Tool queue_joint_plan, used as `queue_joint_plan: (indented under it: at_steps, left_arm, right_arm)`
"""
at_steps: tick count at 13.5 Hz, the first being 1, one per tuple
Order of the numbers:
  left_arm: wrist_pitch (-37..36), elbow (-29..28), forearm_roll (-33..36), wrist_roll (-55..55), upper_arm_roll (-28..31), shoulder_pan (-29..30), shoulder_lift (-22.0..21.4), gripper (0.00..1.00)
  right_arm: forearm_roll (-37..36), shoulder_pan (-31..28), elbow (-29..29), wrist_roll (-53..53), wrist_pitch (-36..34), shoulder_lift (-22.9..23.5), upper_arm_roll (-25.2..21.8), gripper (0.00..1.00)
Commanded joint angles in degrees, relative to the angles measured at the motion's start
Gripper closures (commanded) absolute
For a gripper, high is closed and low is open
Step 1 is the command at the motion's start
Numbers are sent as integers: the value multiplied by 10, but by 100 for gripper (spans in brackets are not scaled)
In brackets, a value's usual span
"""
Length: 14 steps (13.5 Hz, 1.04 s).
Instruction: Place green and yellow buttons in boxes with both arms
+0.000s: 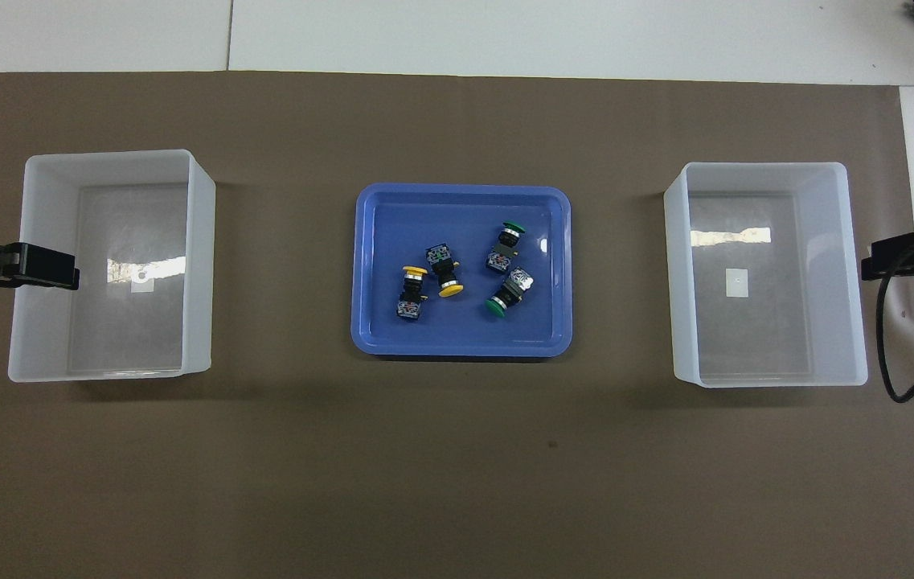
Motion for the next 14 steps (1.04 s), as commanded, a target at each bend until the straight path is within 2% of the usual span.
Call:
queue_joint_plan:
  at_steps: [1,10,12,14]
  left_arm:
    - [2,-7,9,6,1,1,-5,0]
    - [8,-6,9,-4,0,-8,-5,0]
    - [28,-9,9,-13,0,-23,-5,0]
    - [62,-28,9,-78,0,-60,-5,0]
  right_arm:
    - [-7,5,7,17,-8,-10,13,0]
    - [-7,-1,-7,15,-1,-15,10,0]
    - [-7,-1,-8,14,-1,-15,10,0]
    - [-7,-1,-9,14,-3,-15,9,0]
